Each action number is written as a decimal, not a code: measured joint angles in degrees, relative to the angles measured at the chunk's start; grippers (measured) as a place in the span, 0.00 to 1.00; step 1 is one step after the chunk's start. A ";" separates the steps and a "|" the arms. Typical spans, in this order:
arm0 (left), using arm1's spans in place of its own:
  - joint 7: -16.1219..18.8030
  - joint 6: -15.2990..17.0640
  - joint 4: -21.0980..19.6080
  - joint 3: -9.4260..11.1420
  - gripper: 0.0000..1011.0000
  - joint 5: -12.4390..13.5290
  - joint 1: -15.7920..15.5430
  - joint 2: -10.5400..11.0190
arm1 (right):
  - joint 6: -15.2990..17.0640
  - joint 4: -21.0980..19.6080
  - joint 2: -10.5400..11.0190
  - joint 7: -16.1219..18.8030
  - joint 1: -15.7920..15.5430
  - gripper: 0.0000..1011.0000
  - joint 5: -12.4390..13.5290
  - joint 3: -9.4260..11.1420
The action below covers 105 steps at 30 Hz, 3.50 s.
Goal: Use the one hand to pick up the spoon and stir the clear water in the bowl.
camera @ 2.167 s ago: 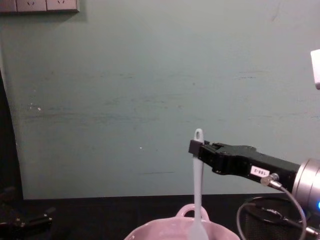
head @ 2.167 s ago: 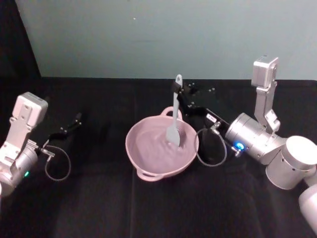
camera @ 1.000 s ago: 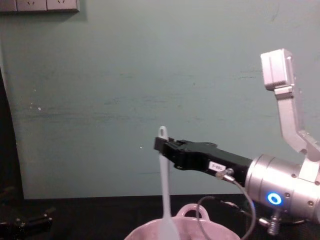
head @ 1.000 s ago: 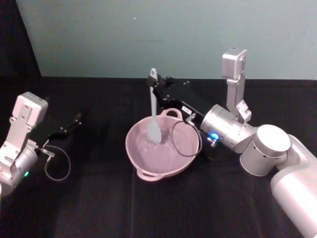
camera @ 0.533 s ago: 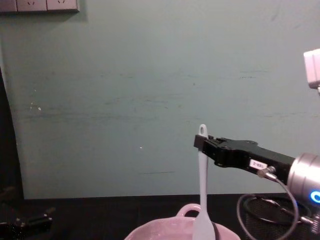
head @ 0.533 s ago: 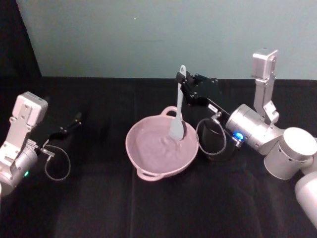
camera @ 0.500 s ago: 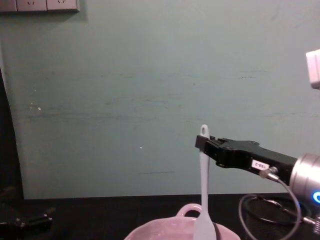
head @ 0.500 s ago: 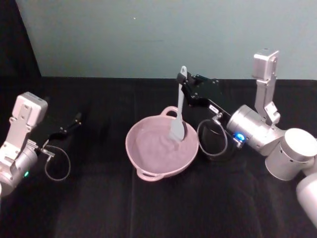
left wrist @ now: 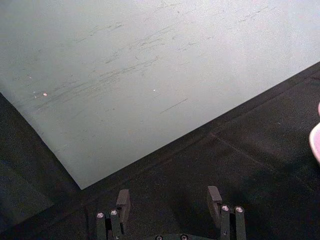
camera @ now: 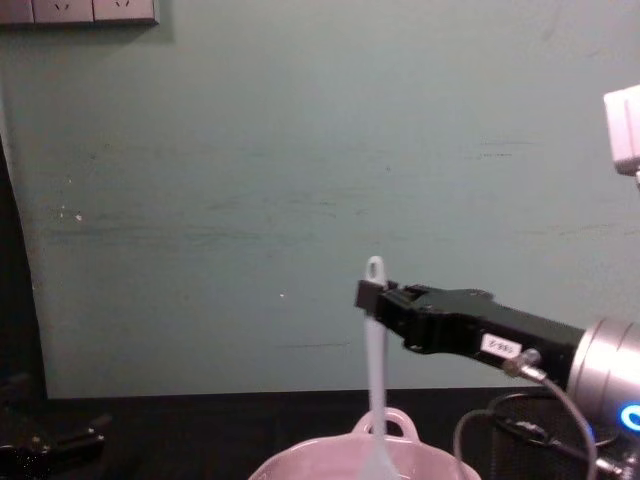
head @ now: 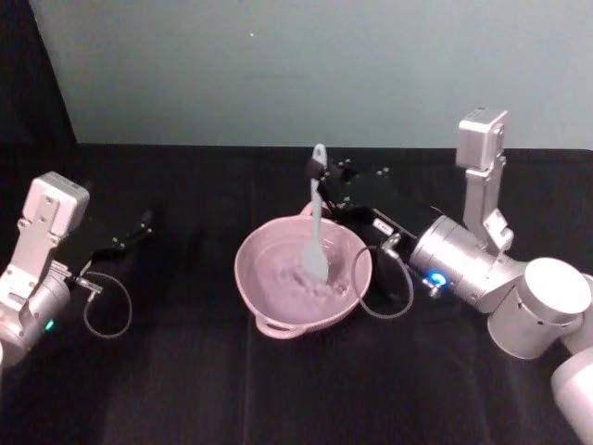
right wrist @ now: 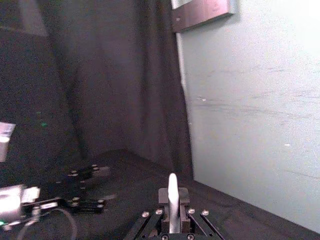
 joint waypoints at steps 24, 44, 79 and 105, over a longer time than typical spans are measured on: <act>0.00 0.00 0.00 0.00 1.00 0.00 0.00 0.00 | -1.96 5.74 -5.66 2.22 3.66 0.12 1.80 -4.13; 0.00 0.00 0.00 0.00 1.00 0.00 0.00 0.00 | -4.95 8.50 -3.85 0.09 3.39 0.12 2.64 2.06; 0.00 0.00 0.00 0.00 1.00 0.00 0.00 0.00 | -1.91 4.64 -5.60 2.74 3.22 0.12 0.81 -4.49; 0.00 0.00 0.00 0.00 1.00 0.00 0.00 0.00 | -4.65 12.17 -5.16 0.72 7.05 0.12 -0.28 0.10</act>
